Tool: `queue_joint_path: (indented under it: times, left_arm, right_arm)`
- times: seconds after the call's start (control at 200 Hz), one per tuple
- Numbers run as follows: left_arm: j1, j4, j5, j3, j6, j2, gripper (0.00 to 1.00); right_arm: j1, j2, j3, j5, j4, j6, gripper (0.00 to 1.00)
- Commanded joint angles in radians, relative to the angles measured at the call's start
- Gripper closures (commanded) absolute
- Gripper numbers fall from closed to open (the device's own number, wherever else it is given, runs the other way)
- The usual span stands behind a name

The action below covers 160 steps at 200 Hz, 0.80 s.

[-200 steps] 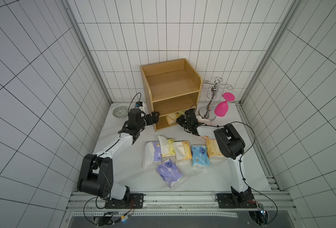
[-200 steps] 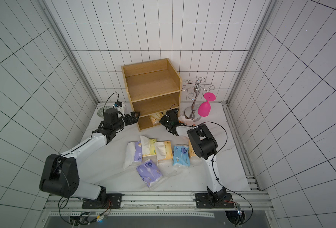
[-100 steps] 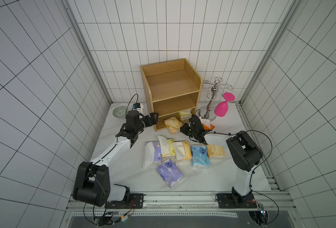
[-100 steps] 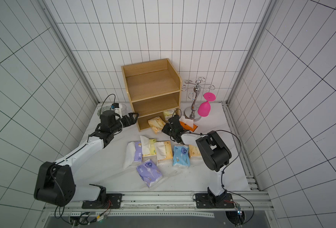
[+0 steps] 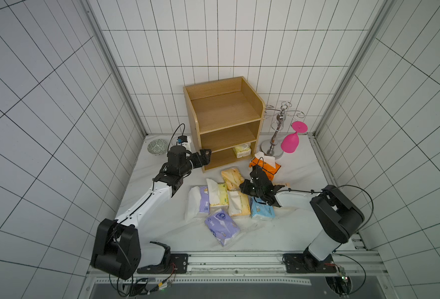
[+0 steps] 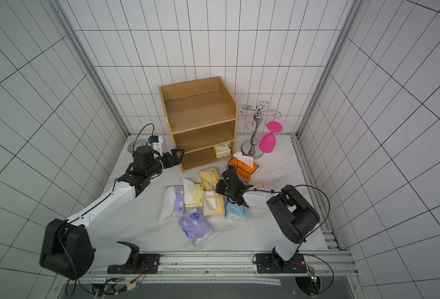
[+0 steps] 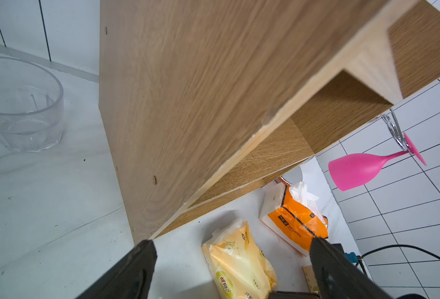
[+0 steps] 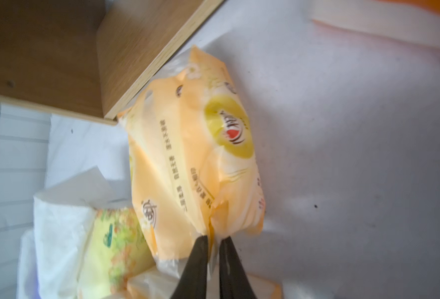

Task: Remove the tissue boxes from the shelf
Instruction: Place the box of tissues at the center of the board.

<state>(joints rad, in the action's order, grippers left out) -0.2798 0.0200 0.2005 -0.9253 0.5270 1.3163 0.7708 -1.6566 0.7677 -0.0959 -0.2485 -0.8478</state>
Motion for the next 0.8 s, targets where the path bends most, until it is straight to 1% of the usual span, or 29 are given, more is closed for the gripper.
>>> queue_joint_path:
  times: [0.0,0.04,0.085,0.15,0.225,0.385,0.56,0.69,0.795]
  left_arm:
    - [0.0,0.006,-0.026,-0.04,0.001,0.002,0.03]
    - [-0.001,0.007,-0.031,-0.041,0.001,0.004,0.03]
    - [-0.002,0.007,-0.037,-0.042,-0.001,0.006,0.03]
    - [-0.003,0.006,-0.045,-0.04,-0.005,0.012,0.03]
    - [-0.002,0.003,-0.051,-0.043,-0.011,0.022,0.03]
    - [-0.002,-0.012,-0.053,-0.052,-0.021,0.047,0.03]
    - [0.002,-0.039,-0.052,-0.047,-0.025,0.07,0.03]
    - [0.005,-0.052,-0.041,-0.05,-0.038,0.095,0.03]
    - [0.015,-0.058,-0.03,-0.059,-0.054,0.116,0.03]
  right_arm:
    - [0.012,0.077,-0.034,0.051,0.047,0.037,0.55]
    - [0.007,0.115,-0.04,0.076,0.069,0.042,0.49]
    - [-0.005,0.156,-0.042,0.098,0.095,0.052,0.45]
    - [-0.035,0.198,-0.026,0.108,0.129,0.07,0.43]
    - [-0.084,0.205,0.009,0.076,0.146,0.092,0.43]
    - [-0.176,0.097,0.135,-0.029,0.168,0.113,0.43]
    - [-0.241,-0.063,0.23,-0.108,0.094,0.076,0.43]
    - [-0.287,-0.14,0.252,-0.105,0.03,0.044,0.43]
    - [-0.332,-0.169,0.231,-0.101,-0.007,0.017,0.44]
